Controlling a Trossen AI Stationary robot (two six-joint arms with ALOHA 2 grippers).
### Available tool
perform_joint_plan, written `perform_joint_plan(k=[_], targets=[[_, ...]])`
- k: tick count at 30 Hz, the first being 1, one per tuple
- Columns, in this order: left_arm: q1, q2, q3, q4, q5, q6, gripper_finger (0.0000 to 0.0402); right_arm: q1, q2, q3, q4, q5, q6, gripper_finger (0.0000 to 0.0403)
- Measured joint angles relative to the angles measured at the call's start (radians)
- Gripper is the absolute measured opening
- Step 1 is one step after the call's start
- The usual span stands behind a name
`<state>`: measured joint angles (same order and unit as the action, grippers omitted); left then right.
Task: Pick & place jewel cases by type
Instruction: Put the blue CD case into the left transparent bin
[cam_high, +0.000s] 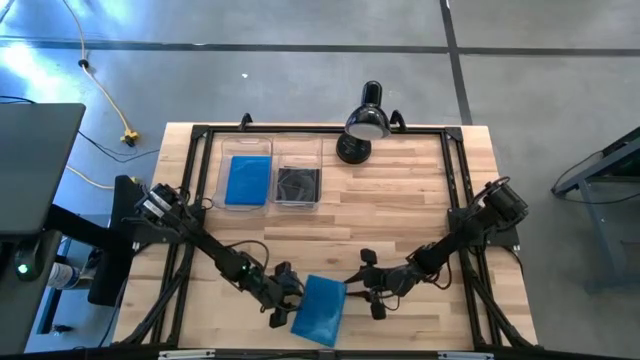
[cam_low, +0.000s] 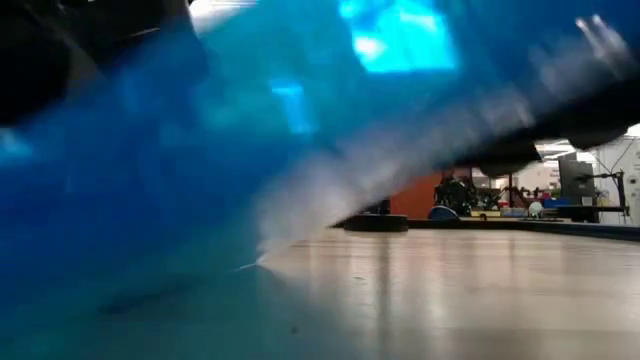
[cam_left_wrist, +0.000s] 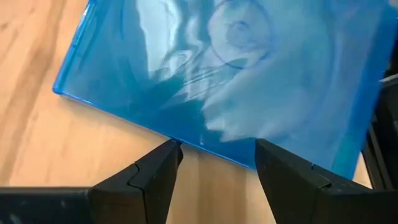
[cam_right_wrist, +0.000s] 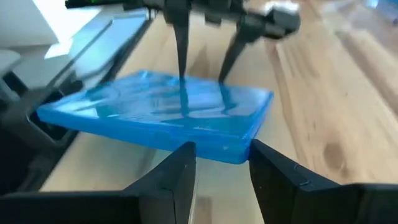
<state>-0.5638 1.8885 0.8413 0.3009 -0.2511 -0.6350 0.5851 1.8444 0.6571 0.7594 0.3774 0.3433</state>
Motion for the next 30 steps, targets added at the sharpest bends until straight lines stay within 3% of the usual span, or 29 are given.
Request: perform_joint_plan(k=[14,19,23,30], targets=[[0.044,-0.010,-0.005,0.066,0.051,0.032,0.0209,-0.065,-0.053,0.022,0.040,-0.056,-0.012,0.0129],[0.080,-0.008,0.000,0.124,0.000,0.046,0.0209,-0.104,-0.041,0.018,0.074,-0.115,-0.048,0.0128],[0.085,-0.008,-0.001,0.152,0.088,0.029,0.0209,-0.128,-0.047,0.021,0.051,-0.143,-0.012,0.0128],[0.092,-0.010,-0.002,0.116,0.099,0.008,0.0209,-0.128,-0.046,0.019,0.035,-0.149,0.008,0.0128]])
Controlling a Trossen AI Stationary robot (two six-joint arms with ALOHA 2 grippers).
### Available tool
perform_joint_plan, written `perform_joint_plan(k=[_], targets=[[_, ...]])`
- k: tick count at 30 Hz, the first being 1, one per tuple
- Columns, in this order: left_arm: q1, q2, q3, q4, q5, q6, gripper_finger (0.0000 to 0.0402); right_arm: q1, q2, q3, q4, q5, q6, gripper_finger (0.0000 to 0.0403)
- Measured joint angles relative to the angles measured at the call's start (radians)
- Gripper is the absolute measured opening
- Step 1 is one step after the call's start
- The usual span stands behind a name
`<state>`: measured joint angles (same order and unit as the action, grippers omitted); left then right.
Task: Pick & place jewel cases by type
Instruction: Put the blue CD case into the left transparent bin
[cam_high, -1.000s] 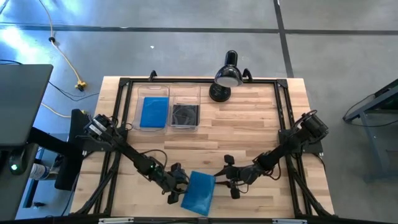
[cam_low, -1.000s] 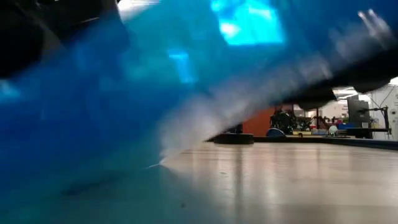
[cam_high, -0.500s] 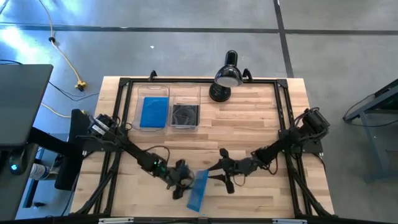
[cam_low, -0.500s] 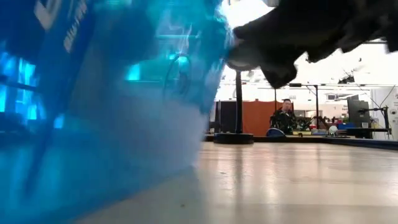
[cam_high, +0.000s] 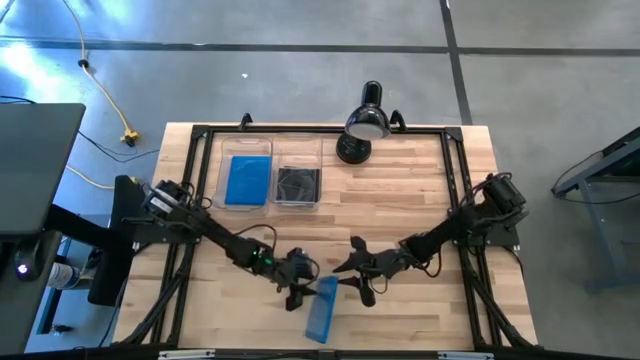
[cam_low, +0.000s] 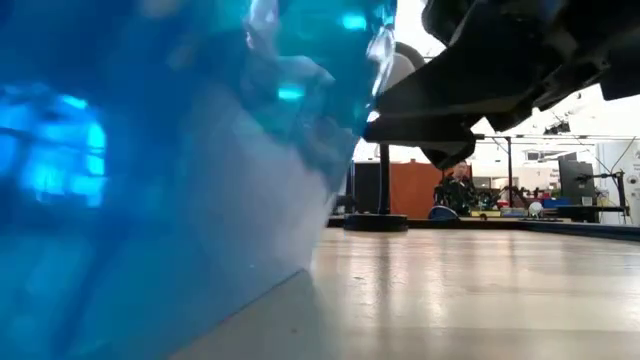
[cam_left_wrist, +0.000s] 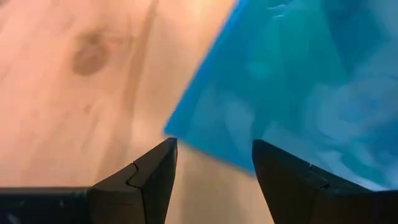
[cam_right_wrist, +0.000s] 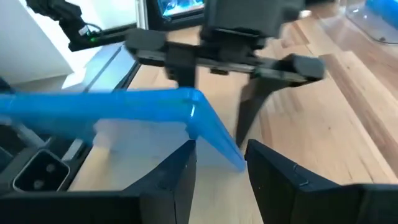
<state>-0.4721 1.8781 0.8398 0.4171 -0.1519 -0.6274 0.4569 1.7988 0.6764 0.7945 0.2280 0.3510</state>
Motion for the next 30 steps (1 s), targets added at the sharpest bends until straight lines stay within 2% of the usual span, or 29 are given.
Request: perform_joint_plan(k=[5,10,19,30], targets=[[-0.003,-0.004,0.000,0.003,-0.010,-0.015,0.0209,-0.010,0.000,0.017,-0.004,-0.025,0.100,0.0129],[0.010,-0.005,0.000,0.043,-0.039,-0.033,0.0209,-0.008,0.000,0.068,-0.013,-0.088,0.282,0.0129],[0.015,-0.006,0.000,0.059,-0.060,-0.084,0.0209,-0.004,-0.001,0.136,-0.166,-0.106,0.533,0.0129],[0.014,-0.007,0.000,0.112,0.004,-0.085,0.0209,0.022,-0.001,0.136,-0.205,-0.156,0.443,0.0129]])
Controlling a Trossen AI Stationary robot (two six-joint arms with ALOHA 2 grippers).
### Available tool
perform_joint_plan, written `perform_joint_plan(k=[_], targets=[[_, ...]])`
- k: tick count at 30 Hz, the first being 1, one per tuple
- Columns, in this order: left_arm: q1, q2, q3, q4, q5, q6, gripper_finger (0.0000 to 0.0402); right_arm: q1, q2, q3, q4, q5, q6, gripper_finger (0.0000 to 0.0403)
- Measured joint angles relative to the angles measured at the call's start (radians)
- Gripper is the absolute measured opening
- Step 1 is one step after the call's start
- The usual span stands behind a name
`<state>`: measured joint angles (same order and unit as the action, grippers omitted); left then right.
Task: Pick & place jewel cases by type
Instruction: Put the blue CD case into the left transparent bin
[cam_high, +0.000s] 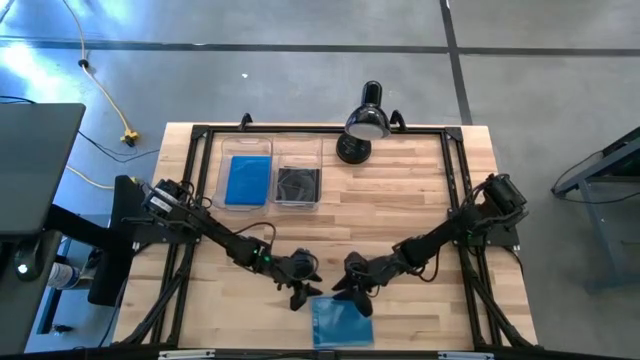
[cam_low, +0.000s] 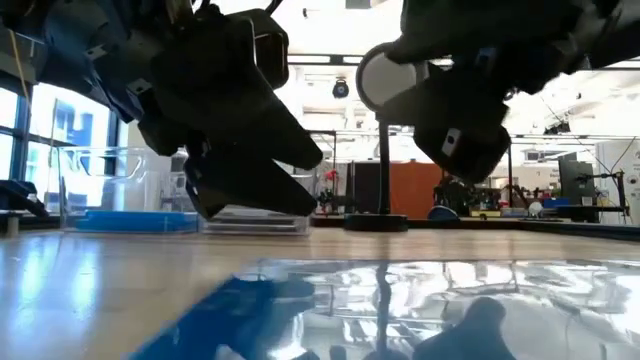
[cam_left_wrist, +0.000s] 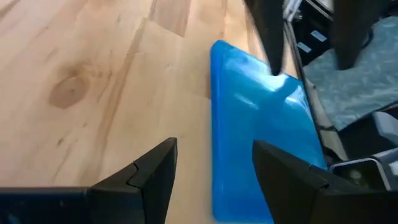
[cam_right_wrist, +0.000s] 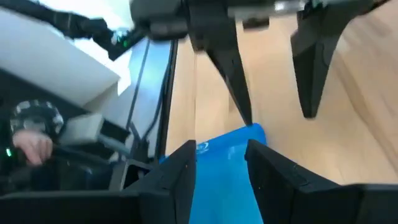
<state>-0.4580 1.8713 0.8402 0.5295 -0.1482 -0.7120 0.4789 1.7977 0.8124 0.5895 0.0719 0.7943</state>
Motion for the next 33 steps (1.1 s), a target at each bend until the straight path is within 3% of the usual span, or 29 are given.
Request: perform_joint_plan(k=[7,9,14,18,22,26,33], targets=[[0.000,0.000,0.000,0.003,0.017,-0.003,0.0209,0.010,-0.010,0.000,-0.089,-0.186,-0.100,0.0129],[0.000,0.000,0.000,-0.007,0.017,-0.003,0.0209,0.033,-0.036,0.000,-0.184,-0.187,-0.112,0.0129],[0.000,0.000,0.000,-0.095,0.064,-0.002,0.0209,0.168,-0.147,0.000,-0.487,0.043,-0.099,0.0128],[-0.009,0.000,0.000,-0.146,0.169,0.059,0.0209,0.333,-0.176,0.000,-0.563,0.313,-0.063,0.0128],[-0.050,-0.001,0.002,-0.170,0.199,0.115,0.0204,0.440,-0.142,0.000,-0.624,0.461,0.051,0.0128],[-0.095,-0.002,0.024,-0.233,0.149,0.142,0.0179,0.497,-0.100,0.000,-0.622,0.528,0.141,0.0128],[-0.141,0.013,0.073,-0.282,0.104,0.159,0.0147,0.504,0.003,0.000,-0.501,0.467,0.203,0.0128]])
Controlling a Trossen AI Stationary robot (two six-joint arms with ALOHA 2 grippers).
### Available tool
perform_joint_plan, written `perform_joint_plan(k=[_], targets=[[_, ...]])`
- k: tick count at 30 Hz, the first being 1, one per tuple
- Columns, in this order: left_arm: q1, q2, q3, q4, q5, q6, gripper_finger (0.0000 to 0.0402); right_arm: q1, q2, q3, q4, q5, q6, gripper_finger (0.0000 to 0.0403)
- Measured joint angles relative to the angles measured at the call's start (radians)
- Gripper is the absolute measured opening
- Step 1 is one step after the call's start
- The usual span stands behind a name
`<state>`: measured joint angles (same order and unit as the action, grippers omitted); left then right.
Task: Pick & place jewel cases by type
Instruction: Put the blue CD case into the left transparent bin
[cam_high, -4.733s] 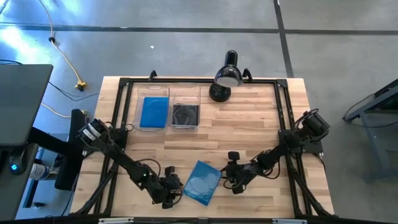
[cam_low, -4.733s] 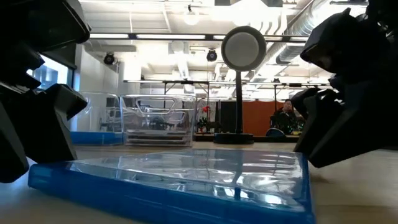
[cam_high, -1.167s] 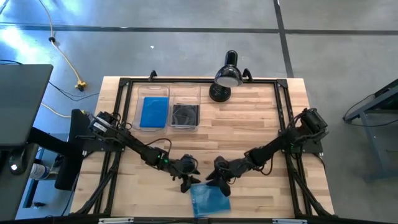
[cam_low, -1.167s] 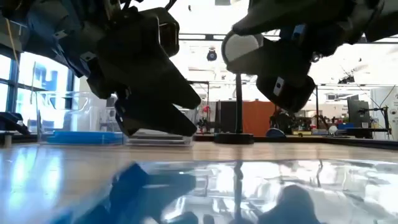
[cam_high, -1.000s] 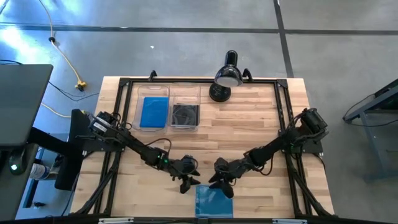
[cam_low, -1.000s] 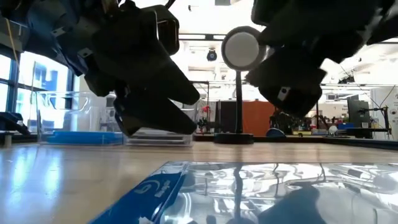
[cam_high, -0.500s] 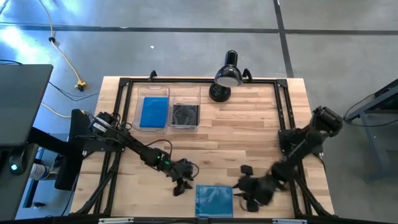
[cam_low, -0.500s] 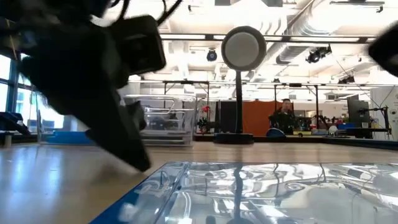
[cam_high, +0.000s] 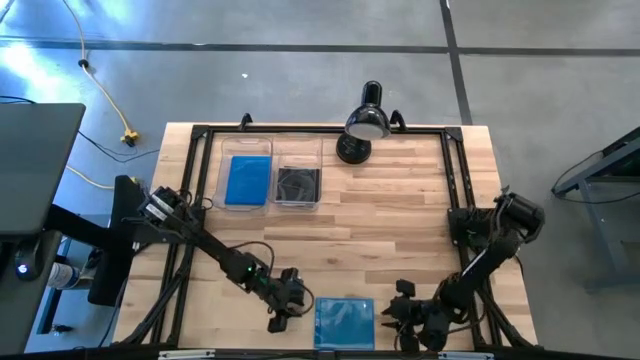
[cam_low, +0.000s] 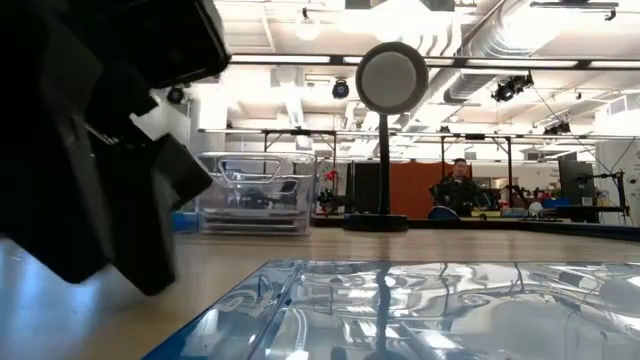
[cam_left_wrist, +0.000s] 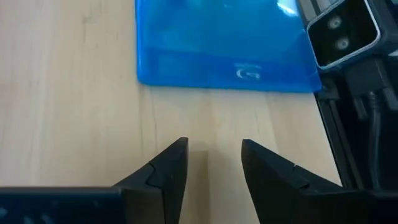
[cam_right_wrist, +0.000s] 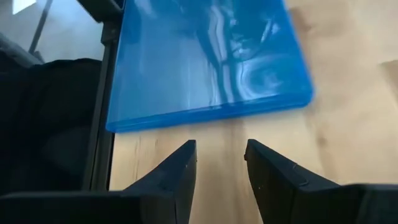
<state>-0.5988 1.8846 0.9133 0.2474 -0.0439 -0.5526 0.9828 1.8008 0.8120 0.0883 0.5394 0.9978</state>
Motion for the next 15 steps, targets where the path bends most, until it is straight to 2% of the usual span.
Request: perform_joint_plan(k=[4,6,9,12,15], targets=[[-0.005,0.026,0.022,-0.001,-0.033,-0.009,0.0148,-0.017,0.057,0.001,0.073,-0.034,-0.003,0.0128],[-0.005,0.037,0.035,-0.013,-0.048,-0.060,0.0147,-0.025,0.076,0.017,0.077,-0.050,-0.003,0.0128],[0.008,0.044,0.044,-0.007,-0.068,-0.262,0.0147,-0.034,0.109,0.050,0.077,-0.072,-0.011,0.0128],[0.032,0.047,0.044,0.001,-0.030,-0.524,0.0147,-0.041,0.131,0.085,0.072,-0.082,-0.034,0.0128],[0.042,0.048,0.044,0.016,-0.010,-0.647,0.0147,-0.047,0.137,0.102,0.048,-0.088,-0.037,0.0128]])
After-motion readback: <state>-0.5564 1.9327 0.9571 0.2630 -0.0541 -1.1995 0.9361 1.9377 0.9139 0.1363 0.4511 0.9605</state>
